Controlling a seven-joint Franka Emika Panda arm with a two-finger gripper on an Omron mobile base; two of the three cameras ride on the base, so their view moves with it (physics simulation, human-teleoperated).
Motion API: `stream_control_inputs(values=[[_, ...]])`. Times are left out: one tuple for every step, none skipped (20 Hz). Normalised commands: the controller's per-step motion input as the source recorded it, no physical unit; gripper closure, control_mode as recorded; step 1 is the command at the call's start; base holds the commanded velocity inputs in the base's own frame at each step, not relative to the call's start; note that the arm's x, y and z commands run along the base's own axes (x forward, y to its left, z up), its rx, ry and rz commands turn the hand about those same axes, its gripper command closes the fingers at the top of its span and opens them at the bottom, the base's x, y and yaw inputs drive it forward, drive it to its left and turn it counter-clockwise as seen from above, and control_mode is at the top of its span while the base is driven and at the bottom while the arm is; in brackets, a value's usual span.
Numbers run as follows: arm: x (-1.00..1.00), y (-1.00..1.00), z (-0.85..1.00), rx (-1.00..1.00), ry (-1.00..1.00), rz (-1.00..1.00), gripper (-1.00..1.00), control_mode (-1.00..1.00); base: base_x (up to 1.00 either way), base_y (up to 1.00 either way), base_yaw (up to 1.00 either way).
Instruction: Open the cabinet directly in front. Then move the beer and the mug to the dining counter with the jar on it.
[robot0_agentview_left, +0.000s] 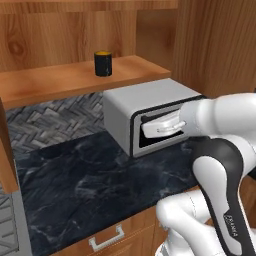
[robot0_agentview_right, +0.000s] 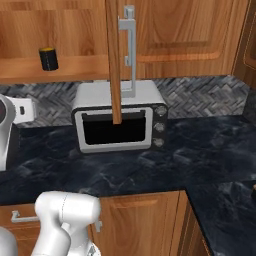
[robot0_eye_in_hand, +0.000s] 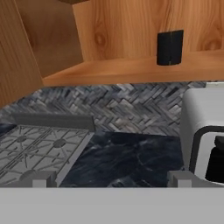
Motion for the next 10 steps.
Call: stream_control_inputs(values=[[0.00,0.00,0.00,0.00,0.00,0.00,-1.00,1.00,0.00,0.00,0.00],[0.00,0.00,0.00,0.00,0.00,0.00,-1.00,1.00,0.00,0.00,0.00],[0.00,0.00,0.00,0.00,0.00,0.00,-1.00,1.00,0.00,0.00,0.00],[0.00,0.00,0.00,0.00,0.00,0.00,-1.00,1.00,0.00,0.00,0.00],[0.08,0.00,0.00,0.00,0.00,0.00,-1.00,-1.00,0.00,0.00,0.00],[0.00,0.00,0.11,0.00,0.00,-0.08,-1.00,-1.00,0.00,0.00,0.00],[0.00,0.00,0.44,0.00,0.00,-0.21,-1.00,-1.00,0.00,0.00,0.00],[0.00,0.00,0.49,-0.01,0.00,-0.27,-1.00,-1.00,0.00,0.00,0.00],[0.00,0.00,0.44,-0.07,0.04,-0.33,-1.00,-1.00,0.00,0.00,0.00],[0.00,0.00,0.46,-0.08,0.04,-0.35,-1.00,-1.00,0.00,0.00,0.00]])
